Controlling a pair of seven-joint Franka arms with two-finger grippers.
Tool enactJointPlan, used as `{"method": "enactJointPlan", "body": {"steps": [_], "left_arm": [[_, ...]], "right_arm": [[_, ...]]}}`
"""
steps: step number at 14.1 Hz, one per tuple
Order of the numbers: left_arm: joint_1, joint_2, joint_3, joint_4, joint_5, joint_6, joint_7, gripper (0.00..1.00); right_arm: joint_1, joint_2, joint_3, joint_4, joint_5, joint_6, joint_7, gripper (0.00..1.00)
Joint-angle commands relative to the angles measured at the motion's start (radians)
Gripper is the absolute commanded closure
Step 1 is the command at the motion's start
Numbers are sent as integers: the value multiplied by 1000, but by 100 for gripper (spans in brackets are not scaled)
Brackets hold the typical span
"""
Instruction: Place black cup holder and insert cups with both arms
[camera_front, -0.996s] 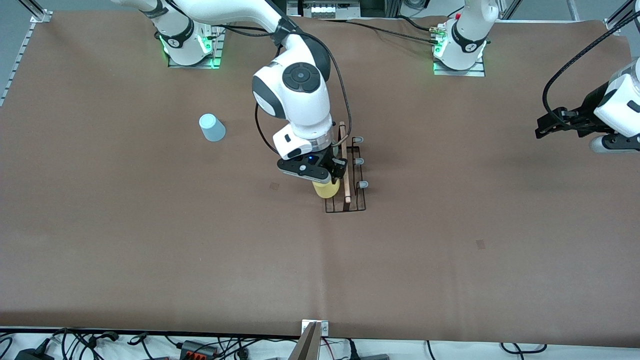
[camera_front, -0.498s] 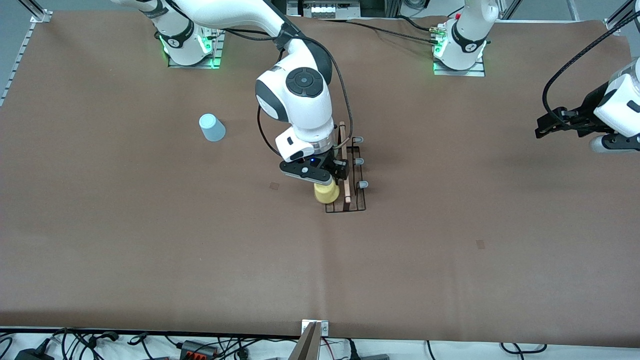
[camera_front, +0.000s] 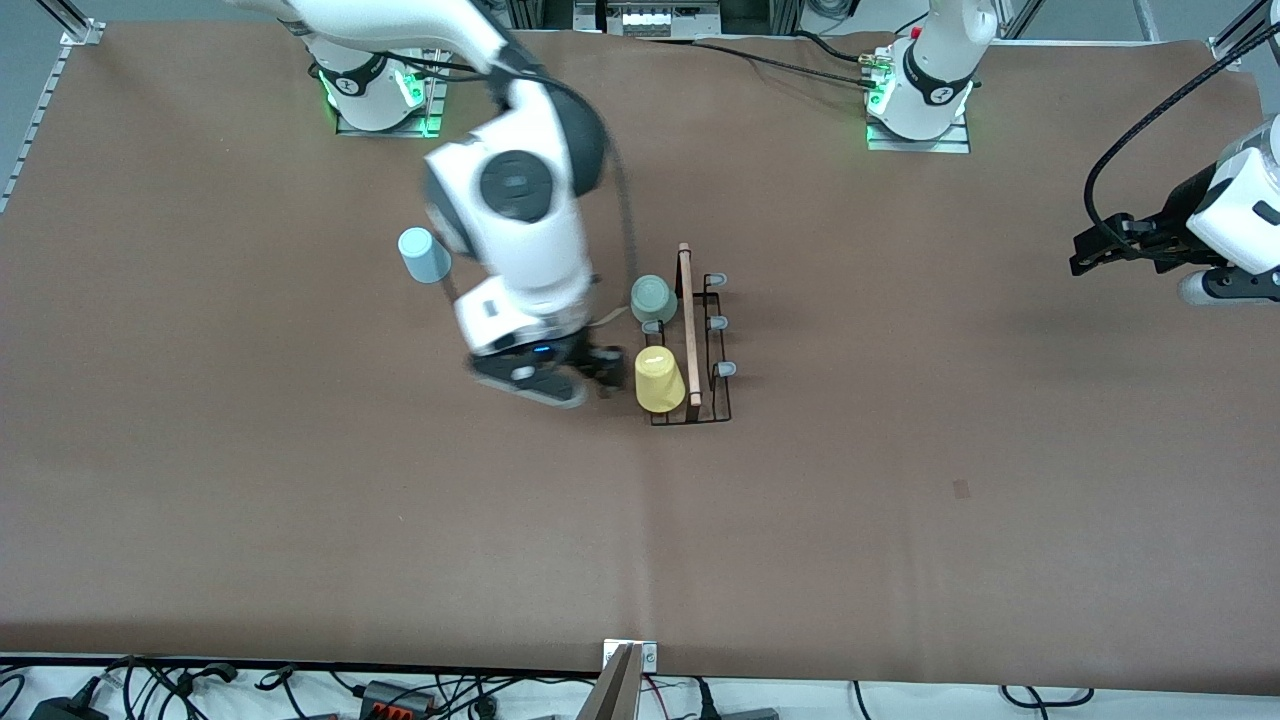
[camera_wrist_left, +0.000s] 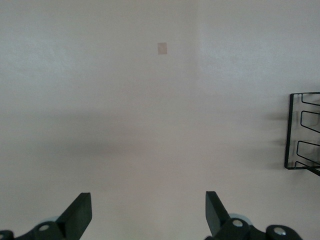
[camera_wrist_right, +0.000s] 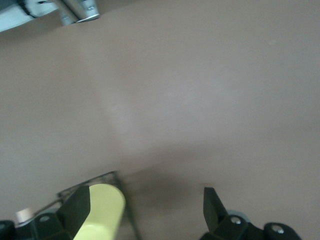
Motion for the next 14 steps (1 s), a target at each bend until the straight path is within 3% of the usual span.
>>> {"method": "enactJointPlan", "body": {"steps": [1, 5, 9, 14], "left_arm": [[-1, 15, 3, 31, -18, -22, 5, 0], [-2, 15, 3, 31, -16, -22, 5, 0], [-2, 15, 3, 31, -18, -22, 5, 0], [-2, 15, 3, 31, -16, -19, 6, 0]], "right_arm": [[-124, -107, 17, -18, 48, -149, -197, 0], [-328, -195, 12, -18, 79, -343, -453, 0], [-553, -325, 23, -109, 113, -386, -762, 0], [-682, -460, 37, -184, 102, -426, -789, 0]]}}
